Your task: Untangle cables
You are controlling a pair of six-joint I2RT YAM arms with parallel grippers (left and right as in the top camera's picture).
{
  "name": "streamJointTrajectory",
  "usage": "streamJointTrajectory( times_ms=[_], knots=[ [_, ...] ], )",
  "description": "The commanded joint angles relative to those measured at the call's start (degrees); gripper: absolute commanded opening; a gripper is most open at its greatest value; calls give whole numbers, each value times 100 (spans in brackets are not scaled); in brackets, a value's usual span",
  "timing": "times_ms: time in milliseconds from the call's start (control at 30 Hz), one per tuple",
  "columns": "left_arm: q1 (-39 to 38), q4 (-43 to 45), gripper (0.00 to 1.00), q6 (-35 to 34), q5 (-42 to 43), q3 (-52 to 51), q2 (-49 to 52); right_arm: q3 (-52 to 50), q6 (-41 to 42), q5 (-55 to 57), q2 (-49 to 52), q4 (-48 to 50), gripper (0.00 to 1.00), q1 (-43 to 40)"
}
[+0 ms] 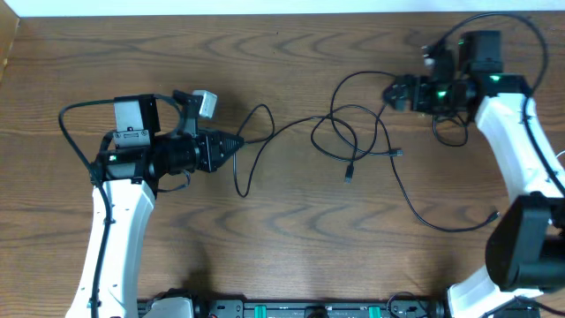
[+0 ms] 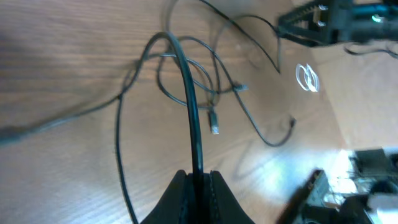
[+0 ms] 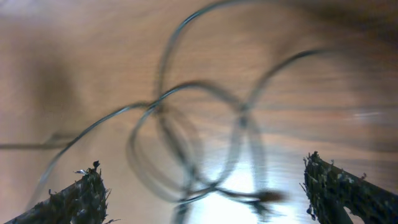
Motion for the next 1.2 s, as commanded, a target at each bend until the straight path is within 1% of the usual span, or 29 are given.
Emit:
streamJointTrajectory(
  times_ms=[0, 33, 200, 267, 300, 367, 400, 433, 500, 567, 600, 667, 700, 767, 833, 900, 967, 1000, 1067, 1100, 1133, 1167],
  knots=[
    [-105, -389, 8, 551, 262, 50, 223, -11, 173, -1128, 387, -72, 99, 348],
    [-168, -483, 8, 551, 173, 37, 380, -11, 179, -1187, 518, -59, 99, 540],
    [-247, -402, 8, 494, 170, 28, 975, -11, 173, -1176, 796, 13, 99, 1091],
    [-245, -306, 8, 101, 184, 28, 1292, -11, 192, -1091, 911, 199, 99, 1388],
    [-245, -245, 8, -129, 181, 28, 1460, -11, 393, -988, 977, 315, 99, 1526],
    [-240, -151, 8, -393, 181, 28, 1749, -11, 1051, -748, 1143, 570, 99, 1799],
    [-232, -87, 8, -503, 181, 28, 1886, -11, 1187, -704, 1222, 675, 99, 1902],
    [-216, 44, 8, -756, 181, 28, 2116, -11, 1228, -699, 1344, 911, 99, 2074],
    [-184, 214, 8, -1051, 142, 28, 2328, -11, 1231, -575, 1478, 1189, 99, 2288],
    [-96, 374, 8, -1720, -444, 28, 2511, -11, 1316, -225, 1611, 1534, 99, 2597],
    [-50, 378, 8, -2068, -802, 28, 2549, -11, 1497, 39, 1659, 1611, 99, 2704],
    [28, 369, 8, -2413, -1150, 28, 2562, -11, 1958, 590, 1731, 1705, 99, 2916],
    [81, 372, 8, -2461, -1191, 28, 2562, -11, 2138, 778, 1781, 1801, 99, 3032],
    [138, 369, 8, -2459, -1193, 28, 2562, -11, 2205, 879, 1858, 2061, 99, 3193],
    [157, 369, 8, -2459, -1193, 28, 2562, -11, 2387, 1473, 1991, 2323, 99, 3373],
    [157, 363, 8, -2459, -1193, 28, 2562, -11, 2387, 2100, 2157, 2483, 99, 3528],
    [157, 350, 8, -2459, -1196, 28, 2562, -11, 2385, 2323, 2334, 2664, 99, 3659],
    [157, 343, 8, -2459, -1217, 28, 2562, -9, 2382, 2356, 2446, 2798, 96, 3724],
    [157, 317, 7, -2459, -1239, 28, 2562, -9, 2341, 2487, 2629, 2981, 84, 3832],
    [157, 295, 8, -2457, -1283, 28, 2562, -9, 2247, 2634, 2721, 2997, 71, 3888],
    [157, 280, 8, -2459, -1283, 28, 2562, -9, 2227, 2791, 2798, 2951, 62, 3934],
    [157, 278, 8, -2457, -1305, 28, 2562, -9, 2227, 2855, 2835, 2892, 56, 3969]
  ],
)
